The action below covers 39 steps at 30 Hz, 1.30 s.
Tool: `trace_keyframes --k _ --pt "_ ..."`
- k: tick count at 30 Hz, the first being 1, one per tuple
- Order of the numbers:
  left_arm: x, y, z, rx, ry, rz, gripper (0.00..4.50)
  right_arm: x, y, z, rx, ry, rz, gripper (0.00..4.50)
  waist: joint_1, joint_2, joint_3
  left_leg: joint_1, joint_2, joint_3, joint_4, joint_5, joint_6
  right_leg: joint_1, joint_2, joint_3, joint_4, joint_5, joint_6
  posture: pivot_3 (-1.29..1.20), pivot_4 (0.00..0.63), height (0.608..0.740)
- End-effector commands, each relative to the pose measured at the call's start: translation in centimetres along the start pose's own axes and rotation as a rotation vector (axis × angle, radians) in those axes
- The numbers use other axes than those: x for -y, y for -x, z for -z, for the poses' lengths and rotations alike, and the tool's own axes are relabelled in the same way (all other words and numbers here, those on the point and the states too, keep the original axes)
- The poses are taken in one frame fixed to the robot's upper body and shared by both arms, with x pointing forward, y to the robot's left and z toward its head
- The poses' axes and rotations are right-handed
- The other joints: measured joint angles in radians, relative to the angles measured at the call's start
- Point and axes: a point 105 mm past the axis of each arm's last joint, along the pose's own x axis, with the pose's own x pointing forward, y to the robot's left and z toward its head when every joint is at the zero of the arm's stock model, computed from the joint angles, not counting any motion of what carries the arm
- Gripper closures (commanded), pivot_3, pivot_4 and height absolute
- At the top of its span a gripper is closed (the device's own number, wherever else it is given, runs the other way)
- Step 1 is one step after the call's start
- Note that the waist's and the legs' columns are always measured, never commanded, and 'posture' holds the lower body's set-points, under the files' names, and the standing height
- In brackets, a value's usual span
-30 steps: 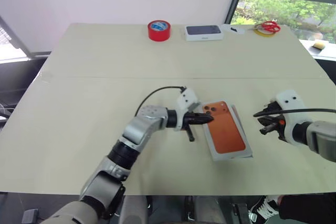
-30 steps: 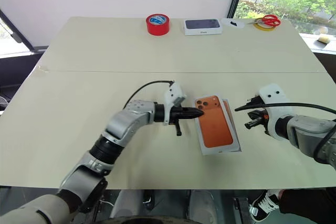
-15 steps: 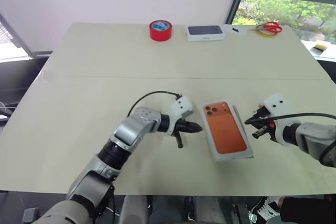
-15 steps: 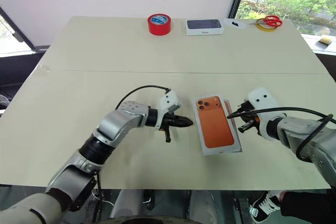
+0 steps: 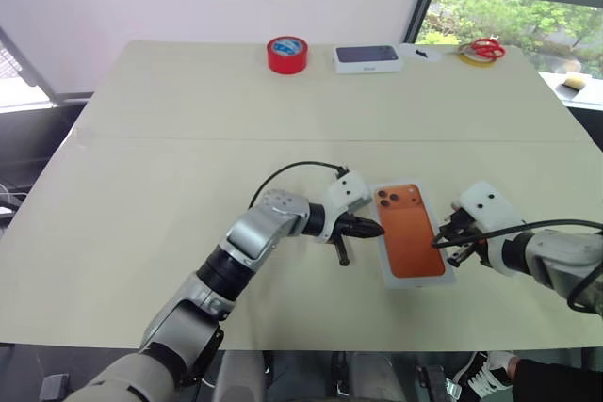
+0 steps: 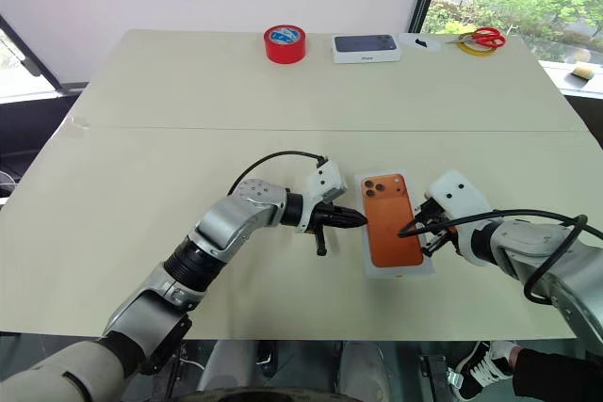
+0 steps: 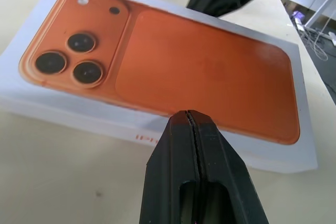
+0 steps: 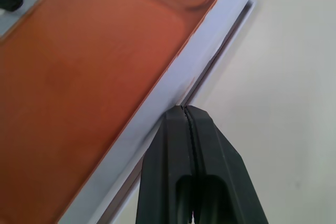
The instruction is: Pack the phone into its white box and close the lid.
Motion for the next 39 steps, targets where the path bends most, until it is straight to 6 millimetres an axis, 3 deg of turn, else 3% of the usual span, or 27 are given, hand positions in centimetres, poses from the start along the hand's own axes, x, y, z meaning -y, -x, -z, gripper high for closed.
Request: trace_keyframes --k 1,7,19,28,39 --pt "0.5 -0.5 -1.1 0.025 -0.040 0.025 4.50 0.4 0.7 -0.8 0.037 0.027 0.033 4.49 0.000 0.000 0.000 0.000 0.000 0.000 0.000 0.000 0.000 0.000 0.000 0.000 0.000 0.000 0.000 0.00 0.150 0.730" --pt "0.5 -0.5 -1.4 0.039 -0.034 0.028 4.50 0.9 0.7 -0.4 0.025 0.020 0.052 4.49 0.001 0.000 0.000 0.000 0.000 0.000 0.000 0.000 0.000 0.000 0.000 0.000 0.000 0.000 0.000 0.00 0.150 0.730" --pt "-0.8 2.6 -0.4 -0.034 -0.040 0.005 4.50 1.3 0.6 -0.3 0.022 0.012 0.069 4.49 0.002 0.000 0.000 0.000 0.000 0.000 0.000 0.000 0.000 0.000 0.000 0.000 0.000 0.000 0.000 0.00 0.150 0.730" --pt "-0.2 -0.4 1.1 -0.094 -0.078 -0.003 4.50 1.1 0.5 -0.4 0.024 0.013 0.063 4.49 0.001 0.000 0.000 0.000 0.000 0.000 0.000 0.000 0.000 0.000 0.000 0.000 0.000 0.000 0.000 0.00 0.150 0.730" --pt "0.3 -1.2 -0.9 0.023 0.001 -0.004 4.50 0.7 0.6 -0.1 0.015 0.007 0.059 4.49 0.001 0.000 0.000 0.000 0.000 0.000 0.000 0.000 0.000 0.000 0.000 0.000 0.001 0.000 0.000 0.00 0.150 0.730"
